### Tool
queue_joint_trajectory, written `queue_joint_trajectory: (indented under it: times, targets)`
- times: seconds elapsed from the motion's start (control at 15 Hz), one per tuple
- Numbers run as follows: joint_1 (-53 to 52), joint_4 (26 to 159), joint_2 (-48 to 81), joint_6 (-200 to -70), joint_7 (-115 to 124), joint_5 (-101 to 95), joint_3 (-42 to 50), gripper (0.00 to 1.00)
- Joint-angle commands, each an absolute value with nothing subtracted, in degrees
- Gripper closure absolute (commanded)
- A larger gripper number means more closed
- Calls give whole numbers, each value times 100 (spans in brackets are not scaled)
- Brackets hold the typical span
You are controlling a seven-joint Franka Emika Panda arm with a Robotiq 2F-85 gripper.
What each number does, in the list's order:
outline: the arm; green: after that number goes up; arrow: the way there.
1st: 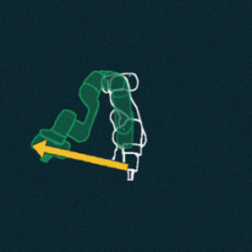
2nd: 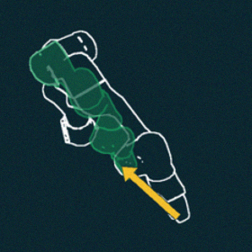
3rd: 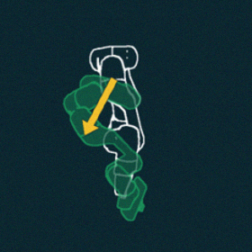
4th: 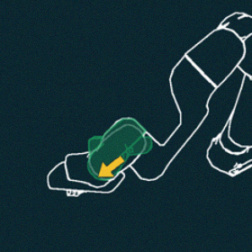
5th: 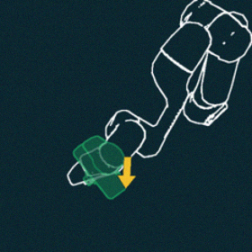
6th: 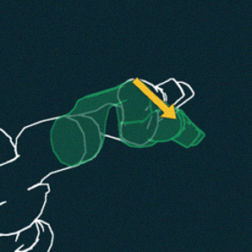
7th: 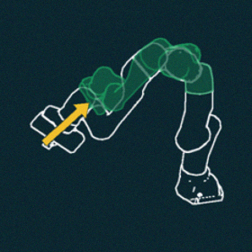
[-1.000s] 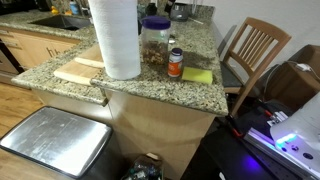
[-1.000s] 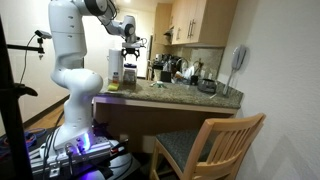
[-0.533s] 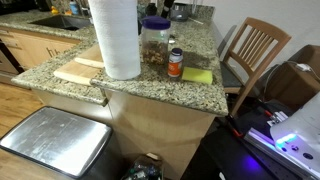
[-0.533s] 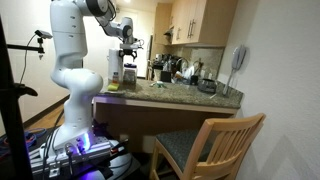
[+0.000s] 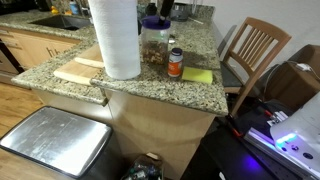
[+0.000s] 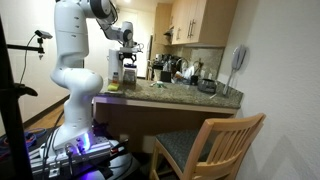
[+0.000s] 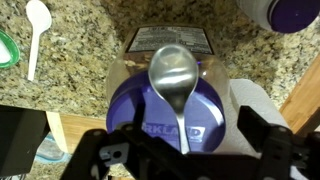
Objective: Replace the spoon on the jar with the sponge
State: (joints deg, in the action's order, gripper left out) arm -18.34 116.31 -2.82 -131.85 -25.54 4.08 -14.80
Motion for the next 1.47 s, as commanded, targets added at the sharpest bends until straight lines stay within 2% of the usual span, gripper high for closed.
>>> queue_joint_trajectory:
  times: [0.0, 0.07, 0.6, 1.07, 1.4]
  targets:
    - [-1791, 11649, -217, -13306, -2673, 584, -1509, 38]
    - [-1789, 11642, -232, -13304, -2674, 604, -1505, 47]
    - [-1823, 11604, -262, -13255, -2257, 582, -1603, 99]
    - [-1824, 11580, -300, -13381, -1568, 627, -1640, 99]
    - [-1459, 11450, -717, -13110, -2064, 1398, -1098, 99]
